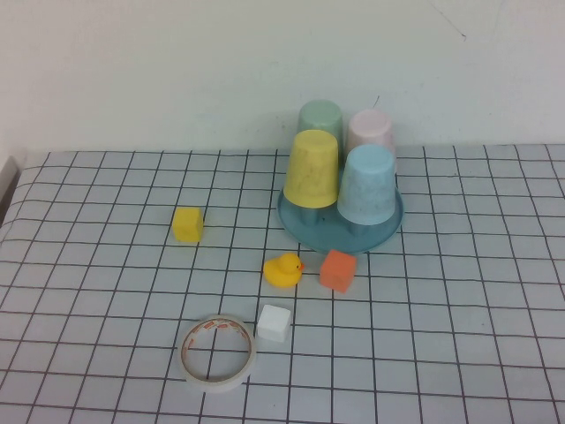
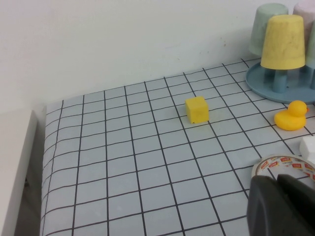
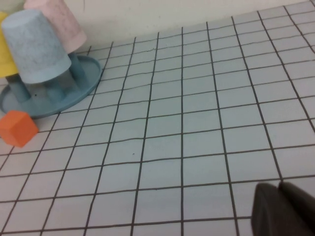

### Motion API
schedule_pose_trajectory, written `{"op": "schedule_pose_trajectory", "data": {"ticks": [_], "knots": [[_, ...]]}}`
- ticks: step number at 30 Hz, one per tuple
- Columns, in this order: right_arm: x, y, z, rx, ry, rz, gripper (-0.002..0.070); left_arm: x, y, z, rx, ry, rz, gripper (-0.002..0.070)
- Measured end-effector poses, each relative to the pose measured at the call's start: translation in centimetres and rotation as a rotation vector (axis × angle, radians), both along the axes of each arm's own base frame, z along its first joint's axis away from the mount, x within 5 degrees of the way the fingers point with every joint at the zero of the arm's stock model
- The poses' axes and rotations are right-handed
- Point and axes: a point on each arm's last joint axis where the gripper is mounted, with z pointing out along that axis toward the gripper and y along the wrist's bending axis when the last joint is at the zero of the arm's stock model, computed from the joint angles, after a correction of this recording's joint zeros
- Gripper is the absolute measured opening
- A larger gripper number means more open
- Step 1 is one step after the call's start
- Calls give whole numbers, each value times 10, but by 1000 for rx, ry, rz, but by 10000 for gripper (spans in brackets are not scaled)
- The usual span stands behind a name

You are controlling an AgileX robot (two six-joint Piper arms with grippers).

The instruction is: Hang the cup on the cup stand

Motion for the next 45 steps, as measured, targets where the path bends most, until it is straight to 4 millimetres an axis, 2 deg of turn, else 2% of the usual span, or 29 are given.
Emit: {"op": "schedule_pose_trajectory", "data": {"ticks": [13, 22, 45], "knots": [[0, -1, 0, -6, 7, -9, -1, 0, 0, 0, 0, 0, 0, -1], [-1, -9, 0, -121, 12, -107, -1, 0, 0, 0, 0, 0, 0, -1], [-1, -9, 0, -94, 13, -136, -1, 0, 0, 0, 2, 0, 0, -1]]}}
